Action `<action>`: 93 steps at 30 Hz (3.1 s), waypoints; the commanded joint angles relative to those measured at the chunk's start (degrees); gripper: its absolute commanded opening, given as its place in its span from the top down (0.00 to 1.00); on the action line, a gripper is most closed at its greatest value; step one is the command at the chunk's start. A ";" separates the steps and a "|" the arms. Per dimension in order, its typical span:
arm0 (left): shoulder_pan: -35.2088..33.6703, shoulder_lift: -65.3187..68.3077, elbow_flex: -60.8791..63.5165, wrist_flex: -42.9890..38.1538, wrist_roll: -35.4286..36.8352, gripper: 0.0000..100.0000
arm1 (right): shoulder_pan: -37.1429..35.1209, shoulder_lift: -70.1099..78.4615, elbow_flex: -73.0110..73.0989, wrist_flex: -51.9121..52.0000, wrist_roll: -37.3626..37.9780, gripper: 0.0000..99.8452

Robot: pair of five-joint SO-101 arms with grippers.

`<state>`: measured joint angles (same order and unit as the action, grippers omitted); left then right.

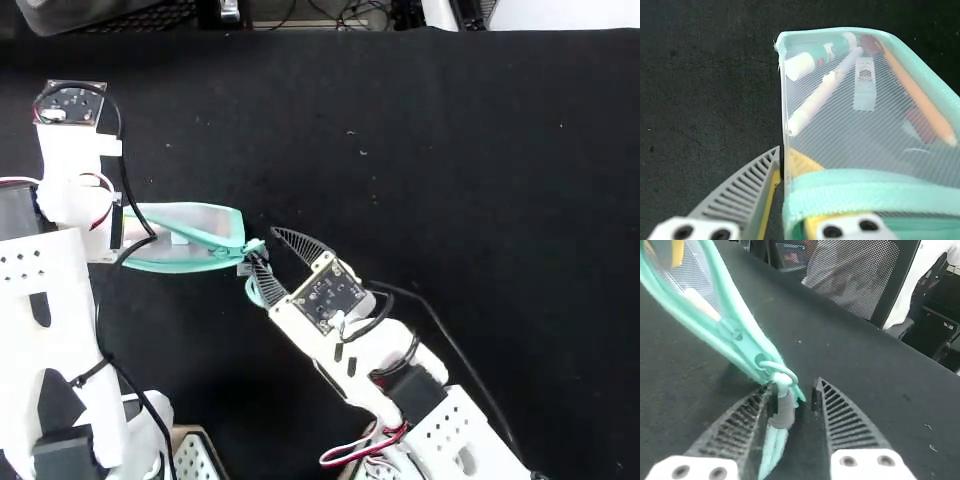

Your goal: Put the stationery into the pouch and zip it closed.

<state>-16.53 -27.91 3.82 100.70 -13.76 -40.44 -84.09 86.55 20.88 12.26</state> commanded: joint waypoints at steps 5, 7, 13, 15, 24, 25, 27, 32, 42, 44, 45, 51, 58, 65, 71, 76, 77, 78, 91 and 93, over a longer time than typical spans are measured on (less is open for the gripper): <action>0.48 -0.53 -0.31 0.00 0.09 0.97 | -2.99 -0.75 -3.21 1.49 0.00 0.88; 0.48 -0.53 -0.31 0.00 0.09 0.97 | -2.99 -0.75 -3.30 1.49 0.00 0.88; 0.48 -0.62 -0.31 0.00 0.09 0.97 | -2.99 -0.66 -3.38 1.49 0.09 0.88; 0.48 -0.70 -0.31 0.00 0.09 0.97 | -2.99 -0.66 -3.21 1.49 0.09 0.88; 0.40 -0.79 -0.31 0.00 0.09 0.97 | -3.16 10.51 -8.13 1.49 -0.35 0.79; 0.40 -0.79 -0.31 0.00 0.09 0.97 | -3.08 12.00 -8.92 1.32 -0.35 0.81; 0.40 -0.70 -0.31 0.00 0.09 0.97 | -3.08 14.11 -10.33 1.14 -0.35 0.85; 0.40 -0.53 -0.31 0.00 0.09 0.97 | -3.16 14.37 -10.86 1.14 0.09 0.88; 0.84 -0.35 -0.13 -1.85 0.35 0.97 | 0.62 12.88 -12.62 2.20 6.15 0.99; 0.48 -0.88 -0.48 -3.25 0.35 0.97 | 2.64 11.12 -14.55 5.01 6.51 0.99; 0.48 -0.97 -1.01 -3.52 0.35 0.97 | 3.34 10.07 -16.13 7.30 7.12 0.99; 0.57 -0.88 -5.76 -3.78 0.35 0.97 | 3.69 6.37 -27.74 20.31 9.41 0.99; 0.84 -0.97 -13.05 -3.78 0.26 0.97 | 3.69 11.12 -32.66 22.15 9.05 0.99; 0.40 -0.97 -23.08 -3.69 0.35 0.78 | 3.87 19.47 -40.75 22.68 9.41 0.99; 0.40 -2.37 -35.30 -0.35 0.44 0.75 | 3.96 24.40 -43.47 22.68 9.41 0.99; 0.48 -10.46 -35.03 0.18 0.44 0.79 | 3.96 25.27 -47.16 22.68 9.41 0.99; 0.48 -12.40 -32.75 0.18 0.44 0.80 | 3.96 25.36 -48.48 22.68 9.41 0.99; 0.57 -14.24 -29.76 0.09 0.44 0.82 | 3.96 25.45 -49.71 22.68 9.41 0.99; 2.86 -36.57 10.07 -11.87 0.18 0.95 | 3.96 33.10 -60.44 23.65 12.48 0.99; 6.55 -38.51 17.71 -17.23 0.09 0.95 | 3.69 34.95 -63.78 26.46 12.48 0.99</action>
<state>-14.07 -64.04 12.62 90.15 -13.93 -37.01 -50.68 29.85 45.23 24.13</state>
